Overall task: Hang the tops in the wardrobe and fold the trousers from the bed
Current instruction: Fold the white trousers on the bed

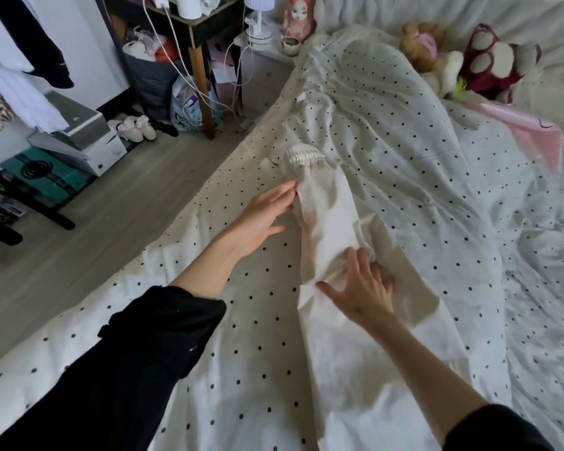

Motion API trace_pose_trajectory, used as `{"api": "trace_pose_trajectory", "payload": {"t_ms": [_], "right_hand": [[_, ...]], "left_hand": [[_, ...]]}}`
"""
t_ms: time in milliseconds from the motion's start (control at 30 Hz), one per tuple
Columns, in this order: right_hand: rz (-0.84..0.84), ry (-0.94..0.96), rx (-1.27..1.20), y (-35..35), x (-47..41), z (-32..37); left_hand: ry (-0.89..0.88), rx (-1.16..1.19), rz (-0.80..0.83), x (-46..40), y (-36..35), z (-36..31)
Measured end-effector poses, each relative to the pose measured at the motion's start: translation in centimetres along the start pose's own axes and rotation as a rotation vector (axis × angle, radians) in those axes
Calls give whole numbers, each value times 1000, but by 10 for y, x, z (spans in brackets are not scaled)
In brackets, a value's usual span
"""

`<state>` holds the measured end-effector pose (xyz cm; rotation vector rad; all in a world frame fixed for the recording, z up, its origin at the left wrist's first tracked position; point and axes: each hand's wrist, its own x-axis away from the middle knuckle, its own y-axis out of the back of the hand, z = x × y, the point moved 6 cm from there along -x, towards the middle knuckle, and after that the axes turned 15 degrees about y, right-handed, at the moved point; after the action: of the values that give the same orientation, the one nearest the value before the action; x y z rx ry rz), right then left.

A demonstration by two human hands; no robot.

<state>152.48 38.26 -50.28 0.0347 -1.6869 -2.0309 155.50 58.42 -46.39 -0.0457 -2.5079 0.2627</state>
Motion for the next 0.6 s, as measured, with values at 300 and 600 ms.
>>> {"api": "trace_pose_trajectory", "payload": {"t_ms": [300, 600], "right_hand": [[-49, -70, -502, 27, -17, 12], [-582, -21, -380, 93, -36, 29]], "left_hand": [[153, 242, 12, -5, 6, 36], [-57, -70, 62, -7, -37, -22]]}}
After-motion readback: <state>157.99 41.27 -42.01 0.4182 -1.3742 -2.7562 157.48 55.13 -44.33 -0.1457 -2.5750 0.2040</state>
